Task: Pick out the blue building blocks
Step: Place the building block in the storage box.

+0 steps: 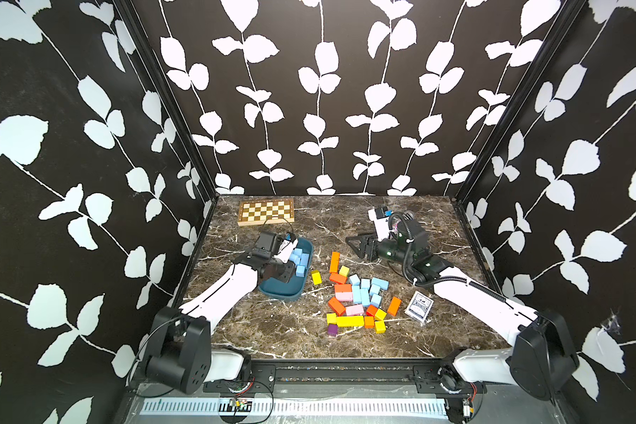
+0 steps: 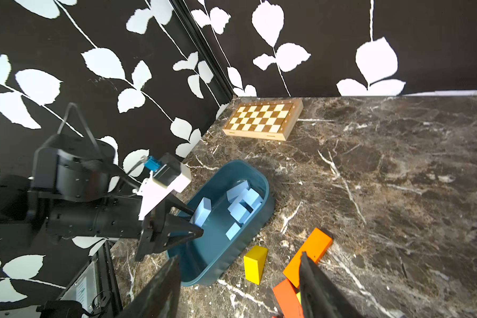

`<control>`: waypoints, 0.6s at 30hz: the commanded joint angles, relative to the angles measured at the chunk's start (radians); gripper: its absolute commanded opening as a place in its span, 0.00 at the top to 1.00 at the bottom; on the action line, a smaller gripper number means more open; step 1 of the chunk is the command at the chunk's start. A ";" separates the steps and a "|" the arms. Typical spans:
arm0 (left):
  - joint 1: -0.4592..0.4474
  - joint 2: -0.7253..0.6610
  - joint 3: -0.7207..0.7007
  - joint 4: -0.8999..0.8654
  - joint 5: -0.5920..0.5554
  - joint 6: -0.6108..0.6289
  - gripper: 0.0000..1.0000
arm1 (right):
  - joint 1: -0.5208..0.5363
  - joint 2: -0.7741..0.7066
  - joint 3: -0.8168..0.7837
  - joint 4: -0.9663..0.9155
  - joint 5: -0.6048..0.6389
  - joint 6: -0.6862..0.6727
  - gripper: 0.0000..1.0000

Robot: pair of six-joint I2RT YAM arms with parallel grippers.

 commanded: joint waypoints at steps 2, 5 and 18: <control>0.035 0.044 -0.007 -0.005 -0.036 -0.044 0.83 | 0.009 0.005 -0.011 0.039 0.002 0.026 0.34; 0.045 0.094 0.009 -0.006 -0.038 -0.046 0.81 | 0.009 0.004 -0.017 0.039 0.004 0.027 0.34; 0.053 0.155 0.060 -0.030 -0.060 -0.071 0.55 | 0.009 -0.009 -0.039 0.000 0.036 0.023 0.34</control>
